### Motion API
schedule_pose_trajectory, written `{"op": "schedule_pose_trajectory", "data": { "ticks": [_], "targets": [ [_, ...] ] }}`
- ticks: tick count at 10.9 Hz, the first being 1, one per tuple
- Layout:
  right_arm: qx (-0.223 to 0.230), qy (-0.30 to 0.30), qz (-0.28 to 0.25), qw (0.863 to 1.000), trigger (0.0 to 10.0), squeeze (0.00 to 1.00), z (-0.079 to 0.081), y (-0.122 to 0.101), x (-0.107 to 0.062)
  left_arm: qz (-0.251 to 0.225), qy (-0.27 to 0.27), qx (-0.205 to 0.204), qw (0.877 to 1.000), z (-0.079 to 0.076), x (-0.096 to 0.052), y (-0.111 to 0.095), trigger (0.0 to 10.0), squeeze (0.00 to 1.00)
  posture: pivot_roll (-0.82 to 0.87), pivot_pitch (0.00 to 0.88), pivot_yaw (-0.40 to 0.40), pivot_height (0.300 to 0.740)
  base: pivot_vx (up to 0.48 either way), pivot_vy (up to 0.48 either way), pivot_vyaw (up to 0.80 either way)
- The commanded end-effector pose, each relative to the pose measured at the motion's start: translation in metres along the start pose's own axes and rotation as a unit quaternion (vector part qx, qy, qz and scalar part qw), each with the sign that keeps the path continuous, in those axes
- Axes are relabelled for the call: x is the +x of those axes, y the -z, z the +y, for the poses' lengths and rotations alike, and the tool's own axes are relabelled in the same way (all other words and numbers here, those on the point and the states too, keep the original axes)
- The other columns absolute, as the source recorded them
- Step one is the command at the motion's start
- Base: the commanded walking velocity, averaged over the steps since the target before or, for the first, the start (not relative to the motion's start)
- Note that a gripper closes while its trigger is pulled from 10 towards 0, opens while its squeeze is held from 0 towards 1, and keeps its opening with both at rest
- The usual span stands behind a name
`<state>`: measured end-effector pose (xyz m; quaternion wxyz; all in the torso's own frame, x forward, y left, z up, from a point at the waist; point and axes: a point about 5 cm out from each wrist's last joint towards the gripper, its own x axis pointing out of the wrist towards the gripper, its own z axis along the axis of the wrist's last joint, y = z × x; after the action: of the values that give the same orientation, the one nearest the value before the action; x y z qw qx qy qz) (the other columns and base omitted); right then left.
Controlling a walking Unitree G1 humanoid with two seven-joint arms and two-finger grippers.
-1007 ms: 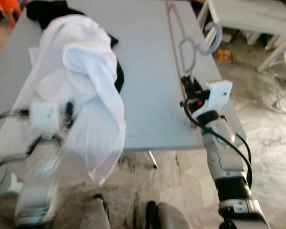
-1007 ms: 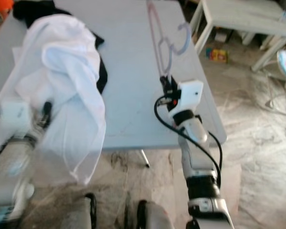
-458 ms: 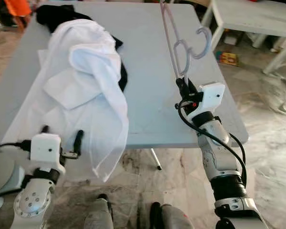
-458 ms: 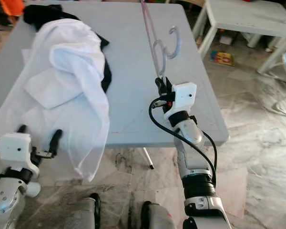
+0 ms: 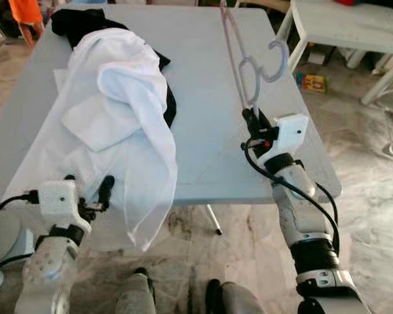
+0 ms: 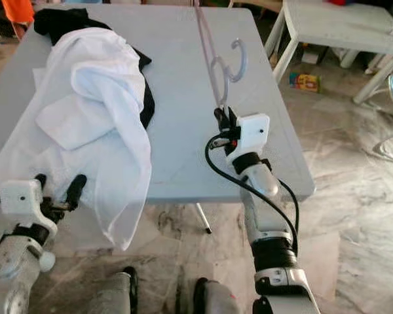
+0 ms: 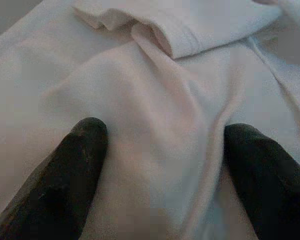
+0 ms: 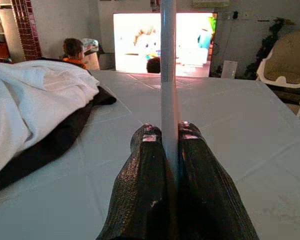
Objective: Hang hanger
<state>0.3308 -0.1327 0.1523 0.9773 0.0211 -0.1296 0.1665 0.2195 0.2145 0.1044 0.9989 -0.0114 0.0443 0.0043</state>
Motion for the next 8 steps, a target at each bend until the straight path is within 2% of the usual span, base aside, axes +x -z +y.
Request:
{"op": "schedule_pose_trajectory", "data": {
  "ticks": [1,5,8],
  "targets": [
    [0.029,0.016,0.074,0.997,10.0,0.00,-0.002,0.032,-0.015,0.046,0.001,-0.013,0.999,0.001,-0.003,0.019,0.0,0.00,0.14,0.181,-0.013,0.740,0.000,0.000,0.00],
    [0.031,0.026,0.072,0.997,10.0,0.00,-0.003,0.032,-0.016,0.037,0.010,-0.028,0.999,-0.004,0.005,0.021,0.0,0.00,0.12,0.185,-0.016,0.740,0.000,0.000,0.00],
    [0.021,0.032,0.073,0.997,10.0,0.00,-0.012,0.029,-0.017,0.031,0.011,-0.040,0.999,-0.011,0.009,0.024,0.0,0.00,0.10,0.185,-0.026,0.740,0.000,0.000,0.00]
  ]
}}
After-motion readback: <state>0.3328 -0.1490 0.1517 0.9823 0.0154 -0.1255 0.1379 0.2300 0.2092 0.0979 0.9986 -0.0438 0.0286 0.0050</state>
